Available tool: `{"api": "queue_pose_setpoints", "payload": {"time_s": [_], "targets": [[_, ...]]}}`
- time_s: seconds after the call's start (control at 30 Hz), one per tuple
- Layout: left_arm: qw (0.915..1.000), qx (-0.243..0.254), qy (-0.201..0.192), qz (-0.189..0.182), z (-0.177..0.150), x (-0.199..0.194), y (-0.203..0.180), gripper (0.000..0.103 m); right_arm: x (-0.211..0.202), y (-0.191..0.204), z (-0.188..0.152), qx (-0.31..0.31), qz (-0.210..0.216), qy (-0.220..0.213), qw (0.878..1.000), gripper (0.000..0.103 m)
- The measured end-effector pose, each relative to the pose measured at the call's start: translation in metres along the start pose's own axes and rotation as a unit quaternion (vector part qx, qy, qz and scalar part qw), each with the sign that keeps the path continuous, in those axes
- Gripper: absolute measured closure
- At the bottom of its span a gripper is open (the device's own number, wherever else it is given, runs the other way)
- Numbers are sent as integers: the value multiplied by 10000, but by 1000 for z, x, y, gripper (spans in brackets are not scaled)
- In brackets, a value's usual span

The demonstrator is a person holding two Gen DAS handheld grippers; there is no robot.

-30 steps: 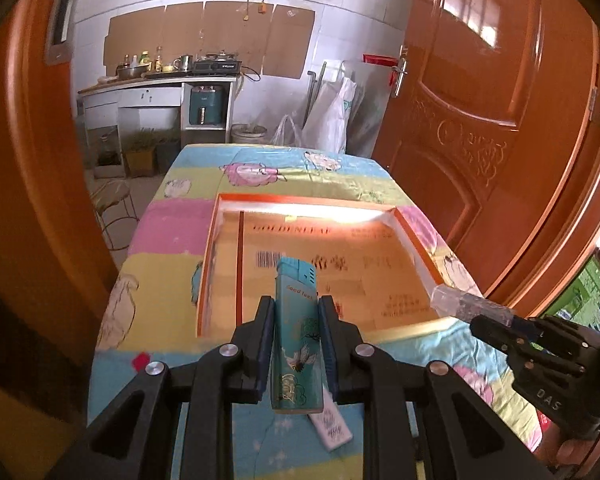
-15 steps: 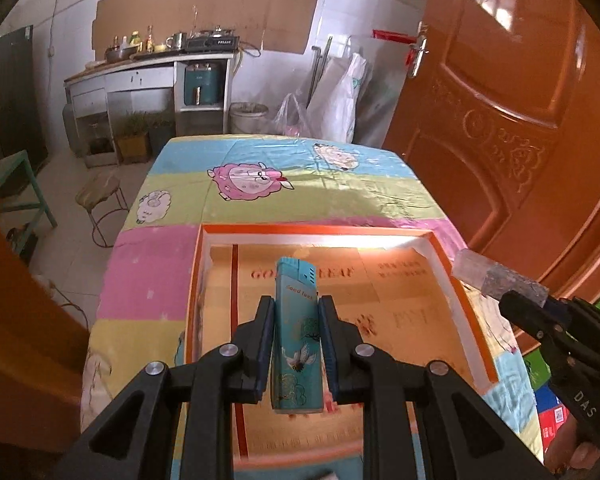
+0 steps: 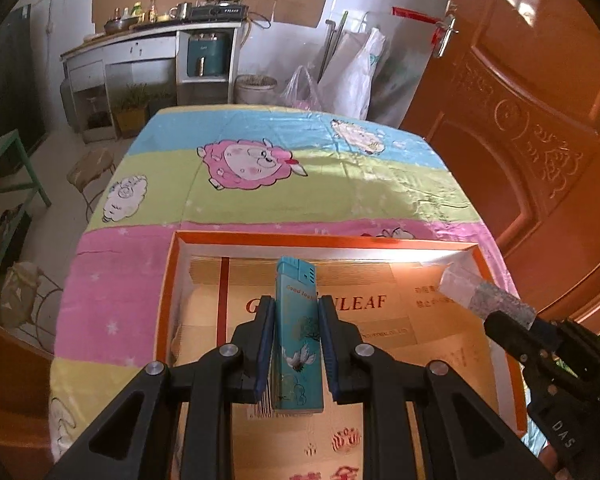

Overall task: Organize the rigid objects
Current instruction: 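Carry both items into the tray and open both tools to release them, then grasp the gold box with the right tool while the left tool grasps the orange cap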

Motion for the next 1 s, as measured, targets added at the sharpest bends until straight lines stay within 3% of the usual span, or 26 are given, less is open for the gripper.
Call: {"api": "queue_pose_setpoints", "payload": {"time_s": [0.47, 0.6, 0.73, 0.8, 0.93, 1.0], "targets": [[9984, 19, 483, 294, -12, 36, 20, 80, 36, 0, -16, -25, -61, 435, 9990, 83], [9975, 236, 496, 446, -14, 38, 17, 80, 43, 2, -24, -60, -14, 621, 9980, 83], [9979, 294, 451, 371, -16, 39, 17, 79, 51, 0, -35, 76, 98, 855, 9963, 82], [9981, 342, 454, 249, -16, 38, 15, 71, 52, -1, -38, 57, 92, 899, 9959, 76], [9981, 323, 503, 139, -16, 36, 11, 52, 46, 0, -41, -35, 113, 845, 9964, 54], [9983, 337, 444, 154, -15, 30, 9, 46, 41, 0, -40, -48, 94, 766, 9970, 52]]}}
Point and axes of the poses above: each gripper's, at about its wrist camera, not at the fingertips, and x roughly the way its jaws point, y to its left, z to its top, the point moved 9 cm from there along x, roughly the way its jaws point, and after that the axes turned 12 degrees about -z, right-handed, at the moved point
